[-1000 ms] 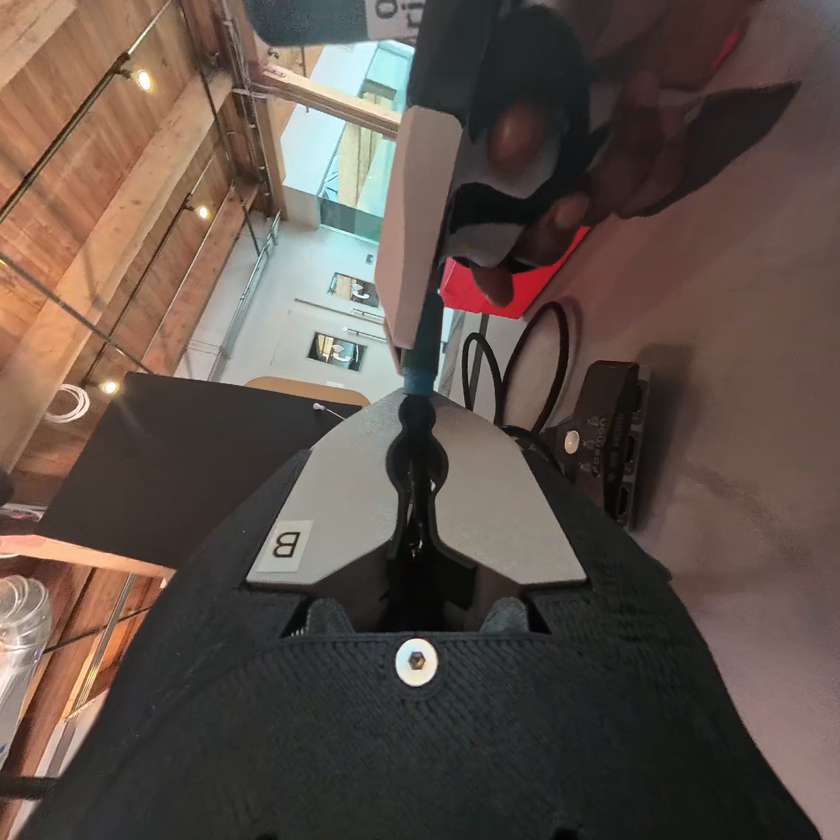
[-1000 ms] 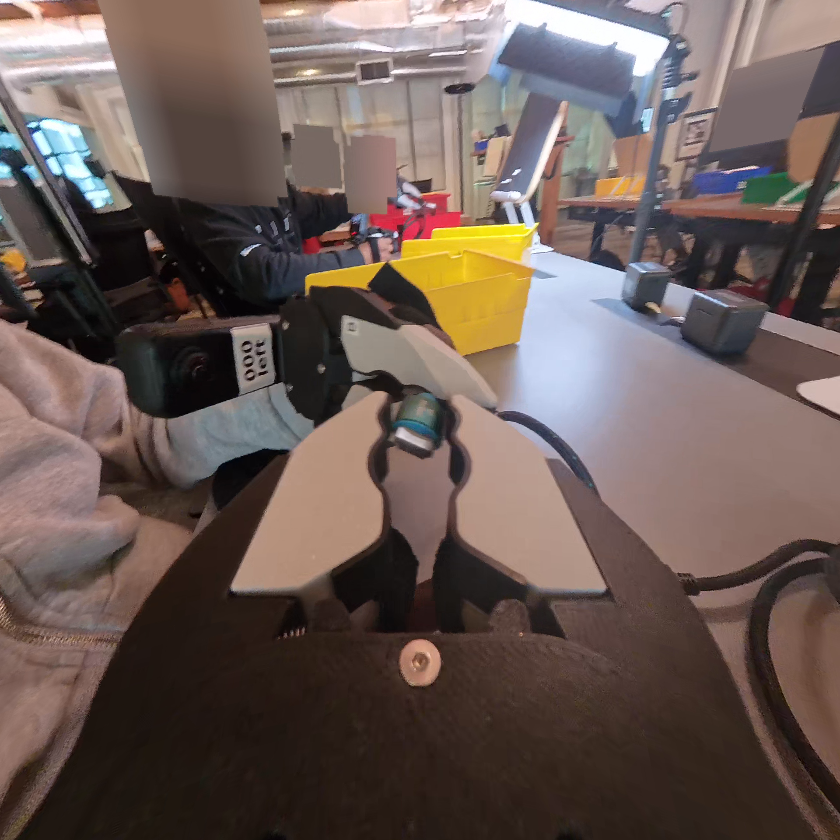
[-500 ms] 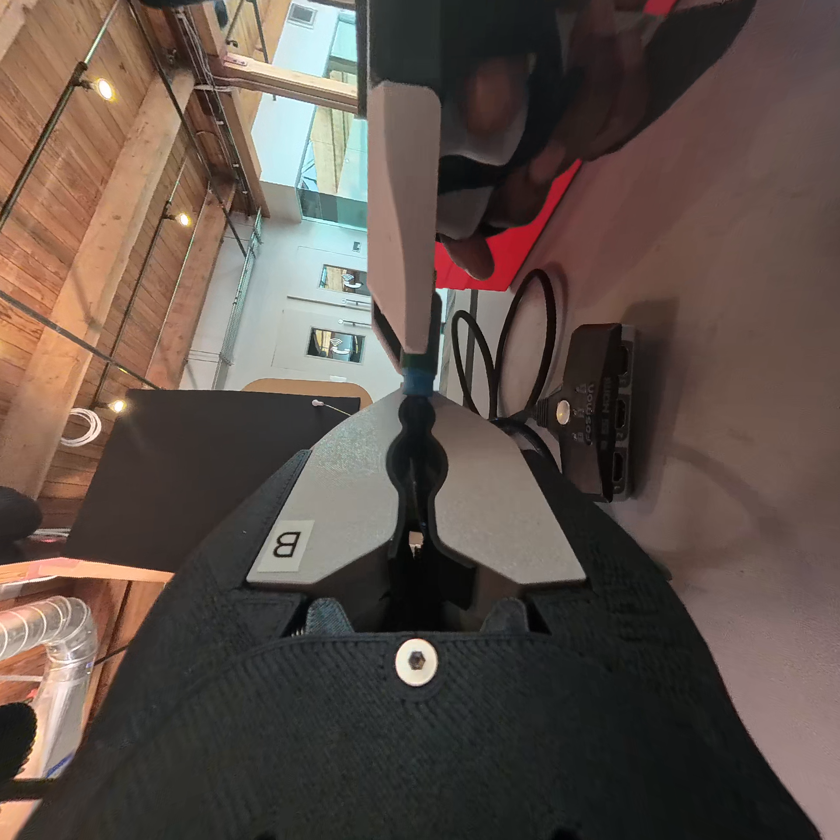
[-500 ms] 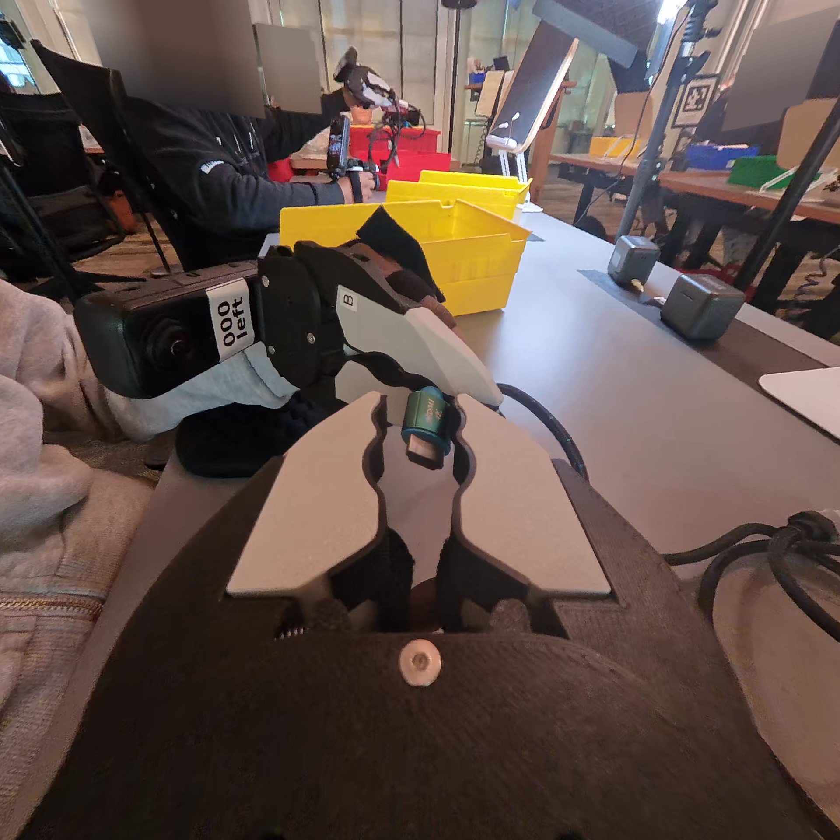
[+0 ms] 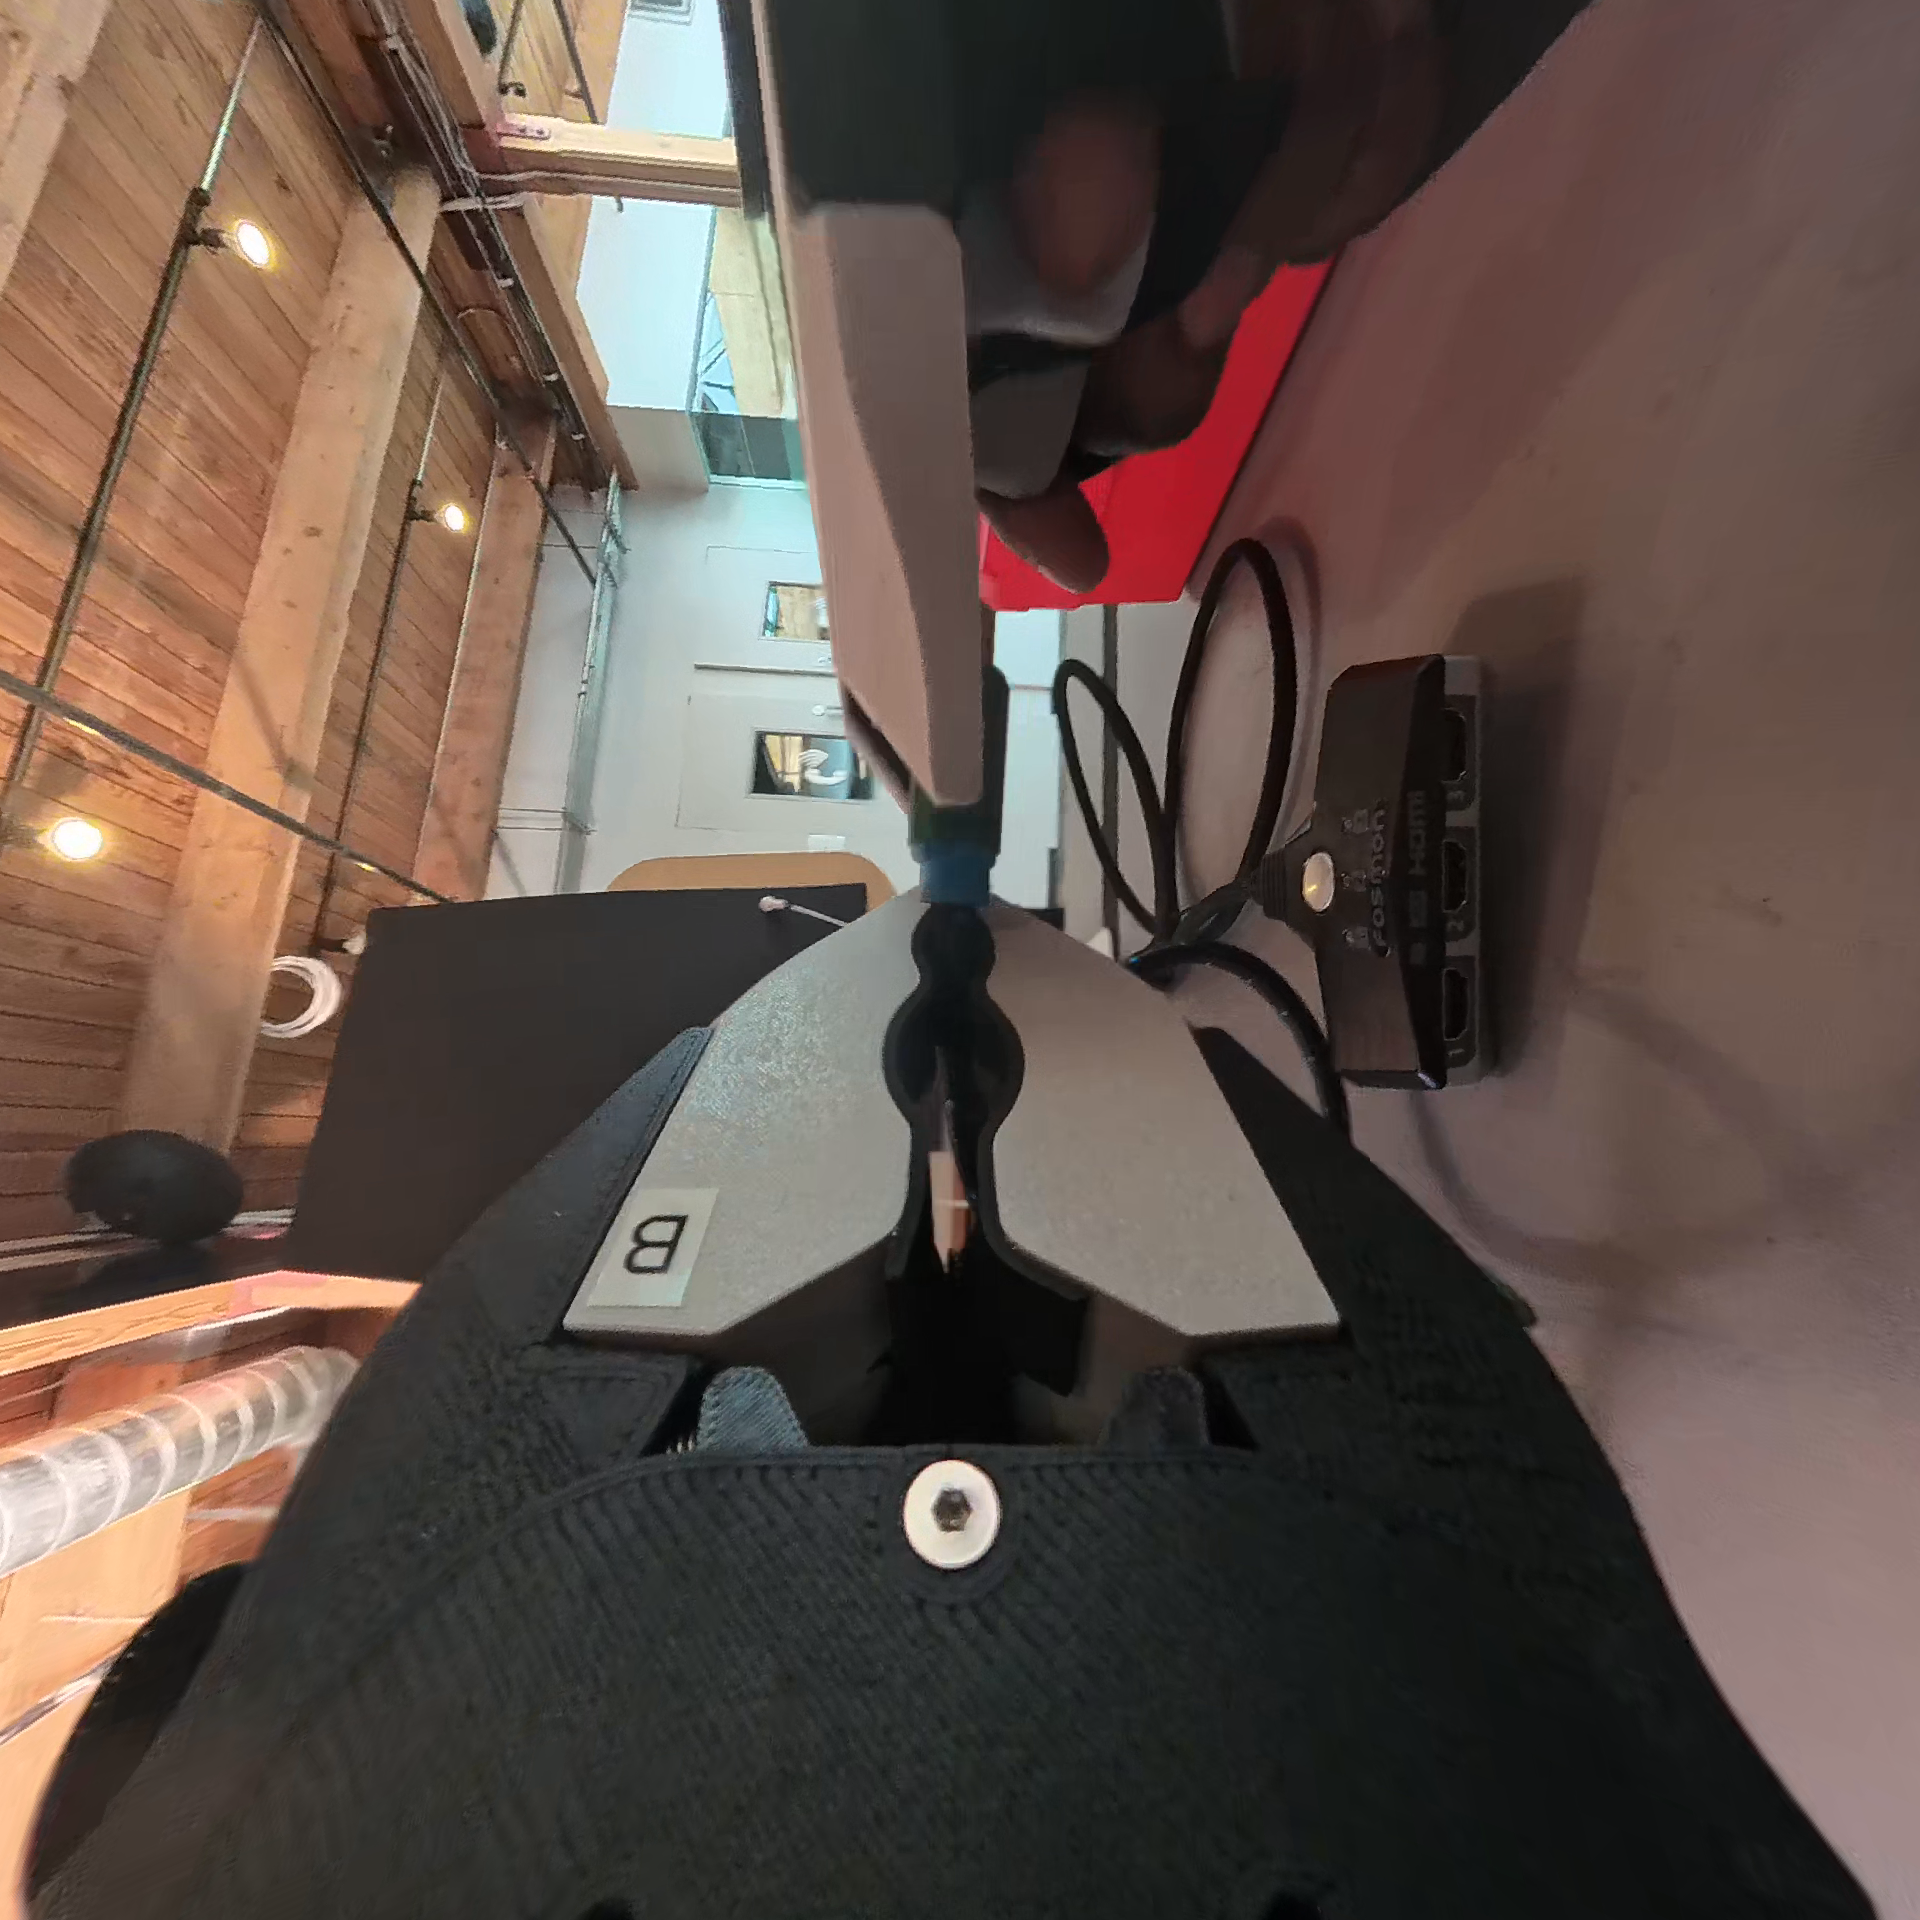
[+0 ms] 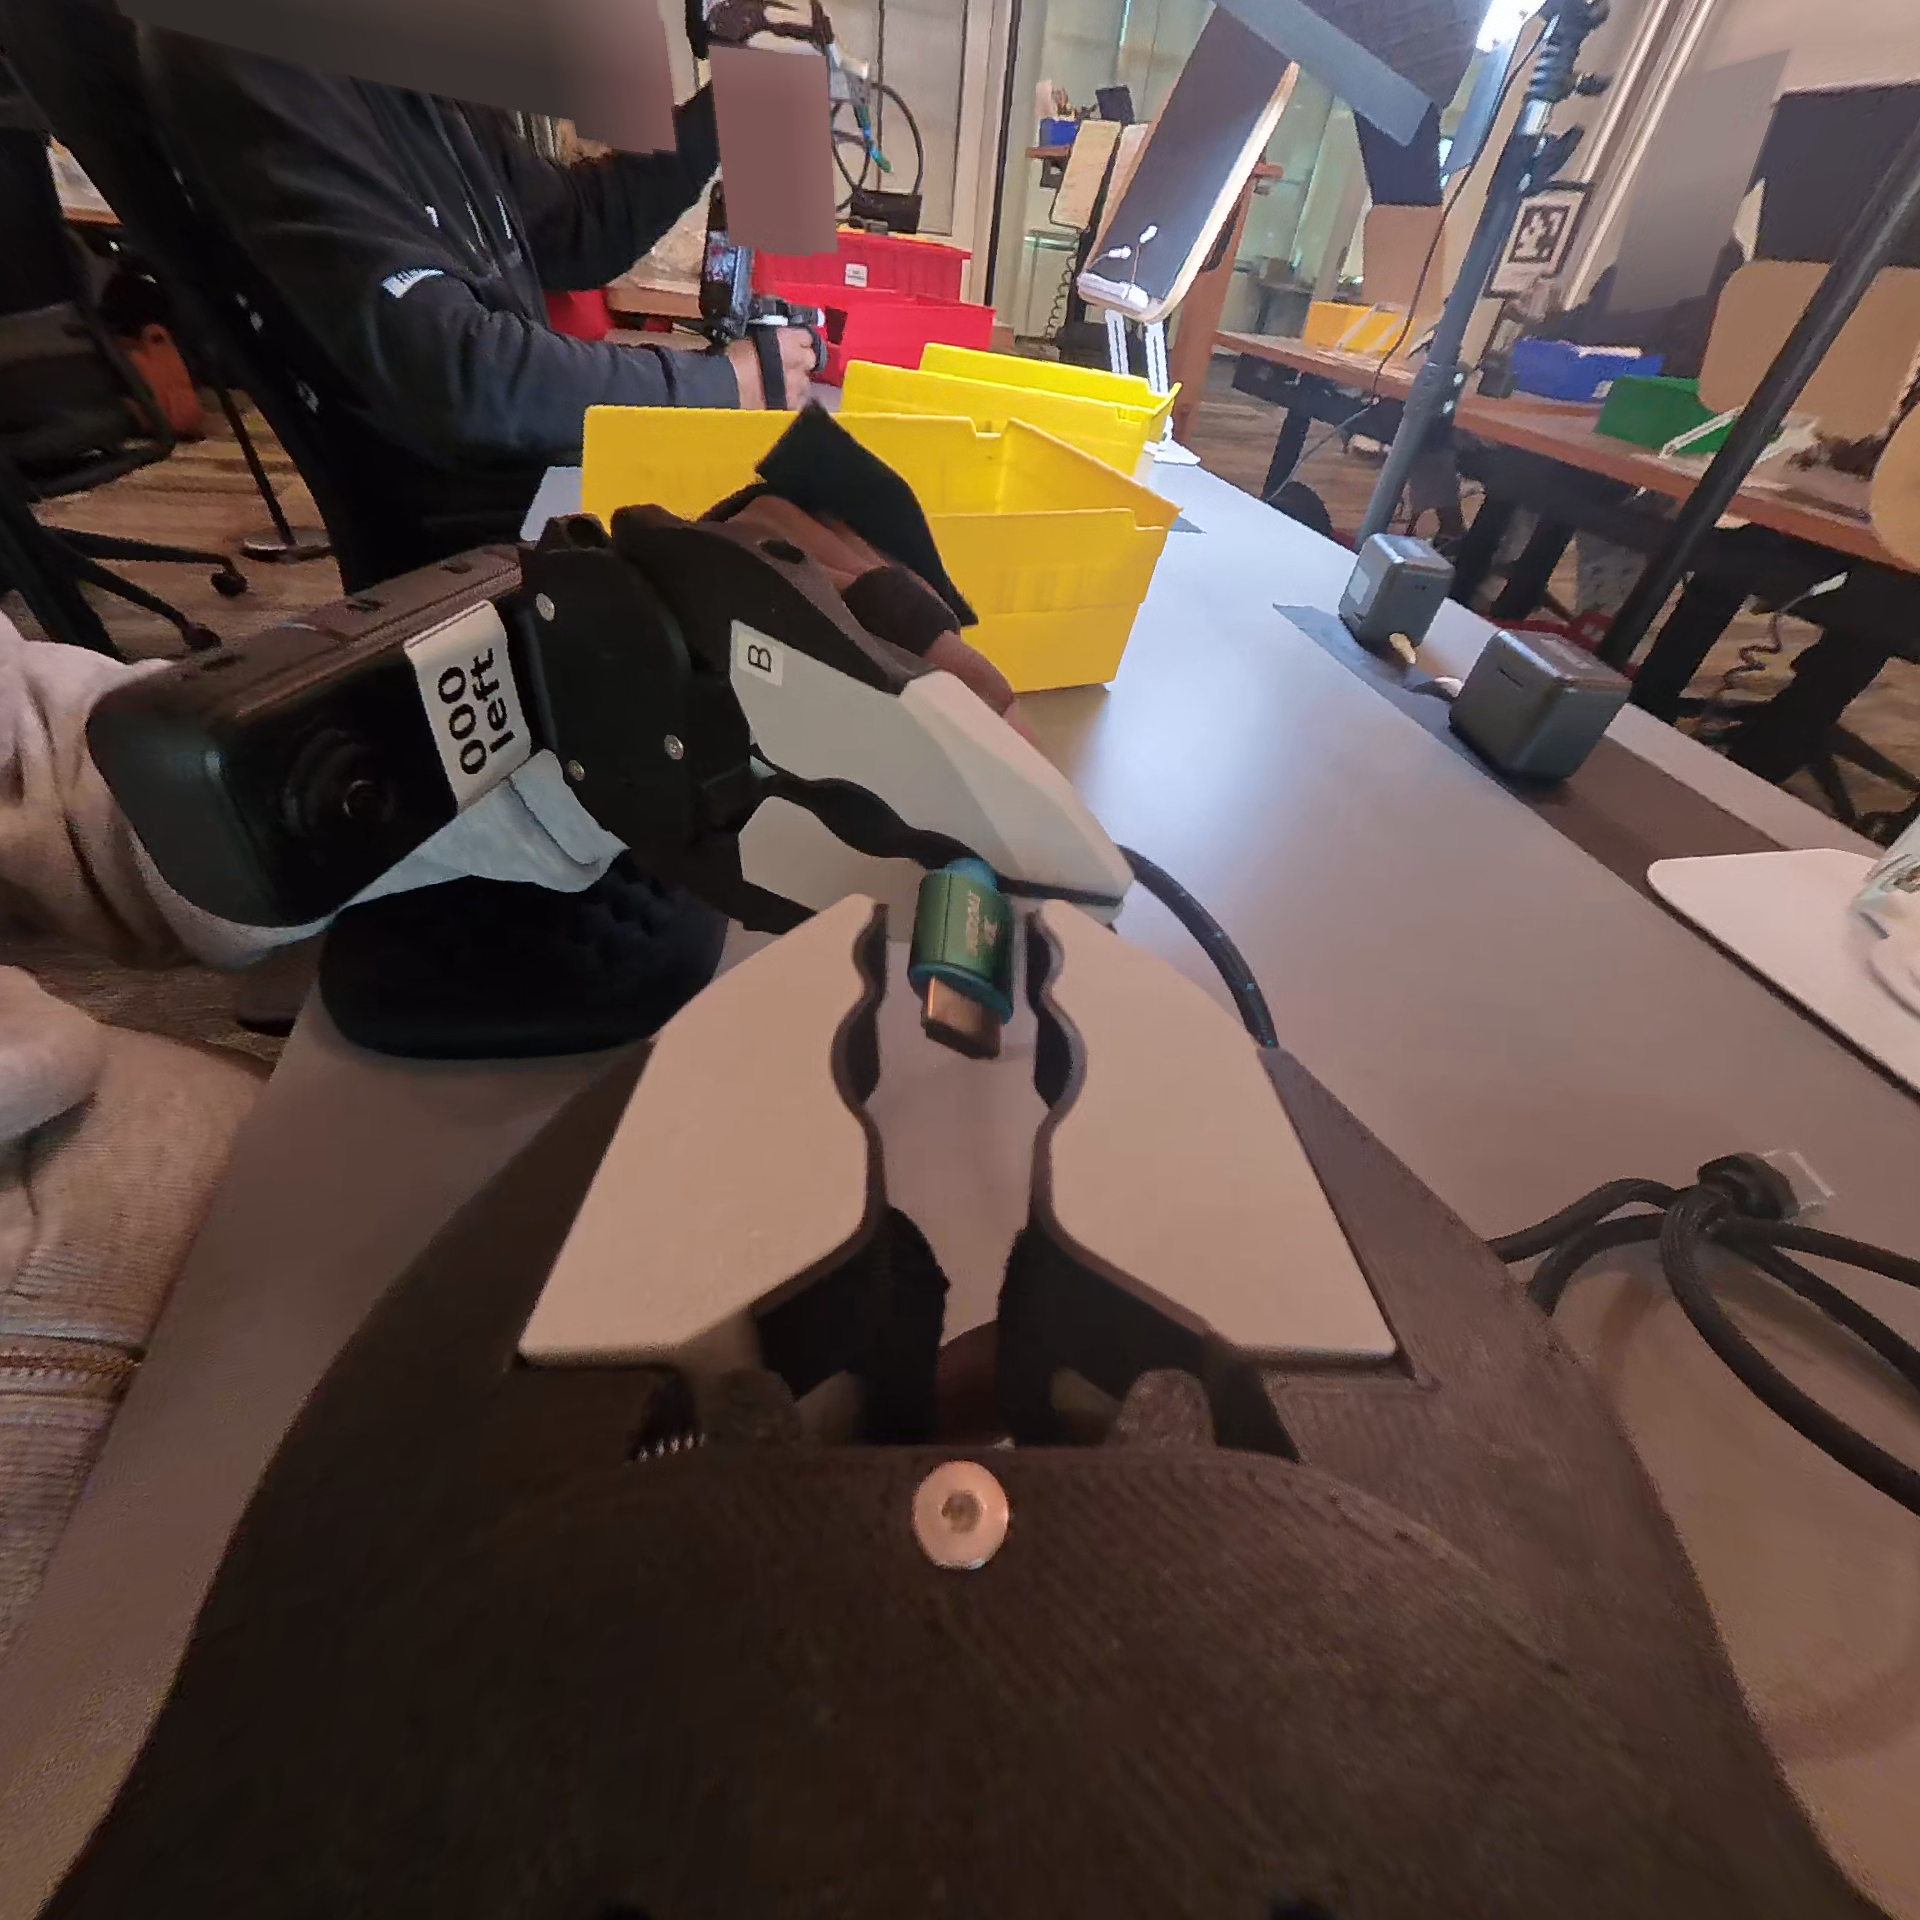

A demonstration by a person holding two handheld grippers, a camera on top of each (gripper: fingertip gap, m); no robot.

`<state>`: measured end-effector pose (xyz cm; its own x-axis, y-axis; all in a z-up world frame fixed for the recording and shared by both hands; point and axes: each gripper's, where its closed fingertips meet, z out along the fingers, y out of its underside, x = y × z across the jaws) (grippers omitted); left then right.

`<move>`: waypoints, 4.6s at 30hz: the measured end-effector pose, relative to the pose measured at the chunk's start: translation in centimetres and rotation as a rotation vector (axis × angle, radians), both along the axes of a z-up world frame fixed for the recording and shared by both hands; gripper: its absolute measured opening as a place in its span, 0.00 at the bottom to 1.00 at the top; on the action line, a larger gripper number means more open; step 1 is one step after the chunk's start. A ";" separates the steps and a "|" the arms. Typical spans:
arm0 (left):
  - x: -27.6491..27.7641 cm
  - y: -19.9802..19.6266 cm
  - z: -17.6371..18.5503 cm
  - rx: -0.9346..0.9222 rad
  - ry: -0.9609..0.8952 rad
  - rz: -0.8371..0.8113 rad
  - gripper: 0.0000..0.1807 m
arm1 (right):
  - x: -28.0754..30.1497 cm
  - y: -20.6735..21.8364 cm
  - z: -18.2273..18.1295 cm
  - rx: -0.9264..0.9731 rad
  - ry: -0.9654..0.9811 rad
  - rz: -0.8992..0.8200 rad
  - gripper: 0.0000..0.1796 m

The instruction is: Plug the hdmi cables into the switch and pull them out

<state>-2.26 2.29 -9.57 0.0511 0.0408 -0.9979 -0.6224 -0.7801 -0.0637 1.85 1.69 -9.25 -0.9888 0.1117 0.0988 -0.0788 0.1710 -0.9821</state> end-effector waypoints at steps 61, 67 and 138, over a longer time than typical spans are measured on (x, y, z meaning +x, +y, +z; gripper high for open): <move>3.8 0.9 3.7 1.097 -1.531 -0.597 0.26 | -0.4 1.6 4.8 -0.312 -0.081 -0.010 0.12; 5.2 1.5 3.9 1.083 -1.689 -0.708 0.28 | 1.8 -0.2 2.5 -0.125 0.101 0.060 0.12; 7.1 -1.4 8.6 1.156 -1.308 -1.046 0.00 | 2.6 -1.2 4.0 -0.399 -0.159 0.127 0.24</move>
<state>4.85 0.87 -0.93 0.9934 -0.0151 0.1133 0.1056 0.5000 -0.8596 4.48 0.46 -5.21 -0.9965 -0.0135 -0.0820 0.0830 -0.2251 -0.9708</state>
